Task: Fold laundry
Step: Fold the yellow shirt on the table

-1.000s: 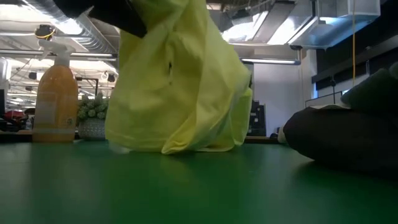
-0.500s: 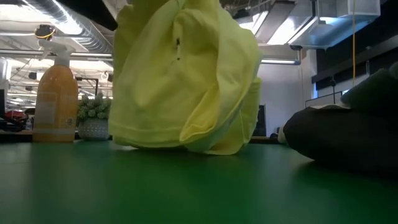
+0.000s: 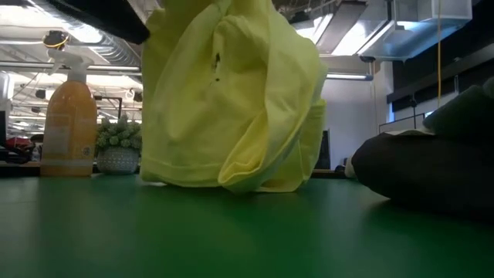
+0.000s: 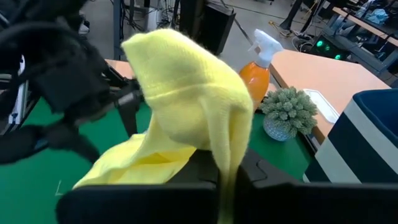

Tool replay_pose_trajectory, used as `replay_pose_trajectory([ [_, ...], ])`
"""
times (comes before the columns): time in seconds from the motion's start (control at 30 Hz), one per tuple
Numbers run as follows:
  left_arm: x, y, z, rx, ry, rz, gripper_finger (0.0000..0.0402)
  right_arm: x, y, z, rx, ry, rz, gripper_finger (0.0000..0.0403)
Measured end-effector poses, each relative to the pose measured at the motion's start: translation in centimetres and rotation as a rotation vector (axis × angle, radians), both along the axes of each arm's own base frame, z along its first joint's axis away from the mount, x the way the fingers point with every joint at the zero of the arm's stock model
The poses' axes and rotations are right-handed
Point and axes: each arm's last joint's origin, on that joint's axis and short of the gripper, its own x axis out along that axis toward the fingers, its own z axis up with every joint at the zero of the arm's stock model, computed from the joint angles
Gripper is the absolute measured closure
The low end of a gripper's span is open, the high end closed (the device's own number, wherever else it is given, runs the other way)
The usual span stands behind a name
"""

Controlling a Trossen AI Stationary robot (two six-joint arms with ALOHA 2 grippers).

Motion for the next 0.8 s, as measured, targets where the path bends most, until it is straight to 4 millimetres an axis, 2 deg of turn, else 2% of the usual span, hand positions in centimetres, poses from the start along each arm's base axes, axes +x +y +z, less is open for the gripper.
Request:
replay_pose_trajectory([
  [0.2, 2.4, 1.0, -1.3, -0.066, 0.039, -0.062, 0.0208, 0.0, 0.0, 0.0, 0.000, 0.001, 0.000, 0.0395],
  [0.57, 4.1, 3.2, -1.6, -0.105, 0.122, -0.055, 0.0202, 0.0, 0.1, 0.0, 0.009, 0.005, 0.024, 0.0394],
  [0.67, 4.4, 3.4, -1.5, -0.082, 0.123, -0.070, 0.0224, 0.0, 0.1, -0.1, 0.008, 0.007, 0.024, 0.0395],
  [0.8, 4.8, 3.3, -1.4, -0.064, 0.128, -0.115, 0.0305, -0.1, 0.0, -0.4, -0.004, 0.044, 0.024, 0.0385],
])
